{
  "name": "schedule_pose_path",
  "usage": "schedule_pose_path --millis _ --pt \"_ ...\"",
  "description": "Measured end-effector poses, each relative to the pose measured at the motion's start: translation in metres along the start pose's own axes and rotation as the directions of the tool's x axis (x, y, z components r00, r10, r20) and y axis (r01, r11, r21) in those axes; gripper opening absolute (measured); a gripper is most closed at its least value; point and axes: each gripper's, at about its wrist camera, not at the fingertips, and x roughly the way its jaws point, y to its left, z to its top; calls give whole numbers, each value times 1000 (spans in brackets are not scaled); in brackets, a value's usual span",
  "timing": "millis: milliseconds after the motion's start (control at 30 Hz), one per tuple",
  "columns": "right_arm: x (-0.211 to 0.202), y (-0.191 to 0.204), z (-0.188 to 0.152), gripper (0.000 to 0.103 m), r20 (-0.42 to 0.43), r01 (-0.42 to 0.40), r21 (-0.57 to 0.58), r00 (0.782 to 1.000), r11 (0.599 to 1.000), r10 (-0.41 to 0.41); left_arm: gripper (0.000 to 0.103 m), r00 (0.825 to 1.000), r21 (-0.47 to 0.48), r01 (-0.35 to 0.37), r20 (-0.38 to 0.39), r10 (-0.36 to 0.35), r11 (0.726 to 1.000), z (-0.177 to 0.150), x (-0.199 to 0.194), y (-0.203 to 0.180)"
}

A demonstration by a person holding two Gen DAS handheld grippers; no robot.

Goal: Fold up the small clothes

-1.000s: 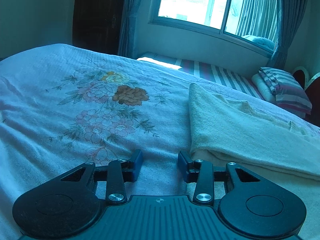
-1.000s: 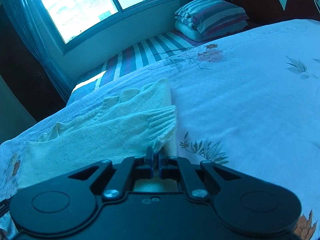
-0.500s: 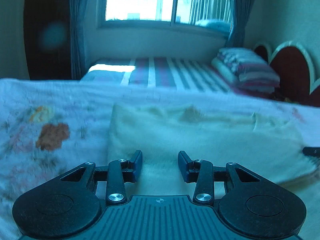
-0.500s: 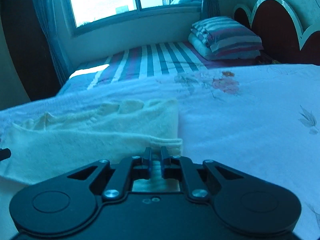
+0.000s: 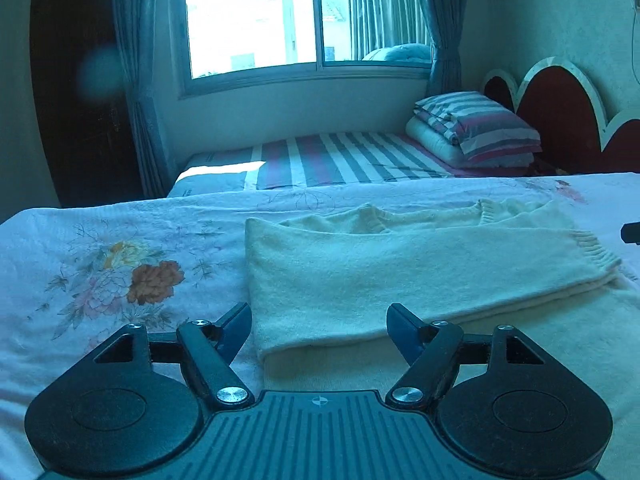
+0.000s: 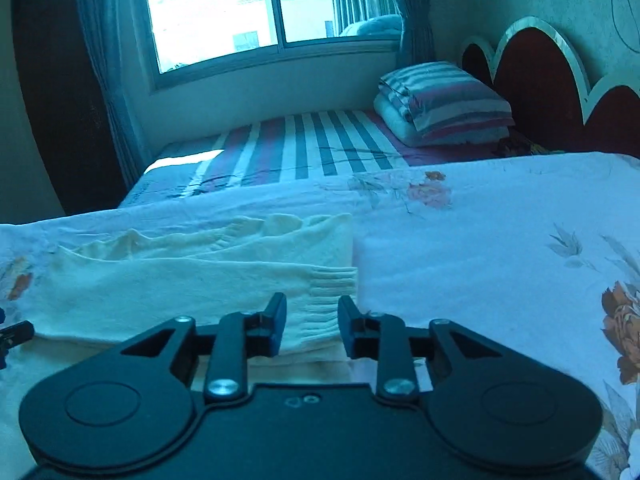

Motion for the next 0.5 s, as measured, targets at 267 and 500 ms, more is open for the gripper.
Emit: schedule_pose_path --millis 267,500 --pt "-88 -1 -60 38 -60 -56 89 996 994 61 70 991 -37 80 -105 -83 996 -61 -86 23" --pt "-142 2 -114 35 -134 -73 82 987 994 84 49 981 -65 26 -192 -38 998 -144 -172 43"
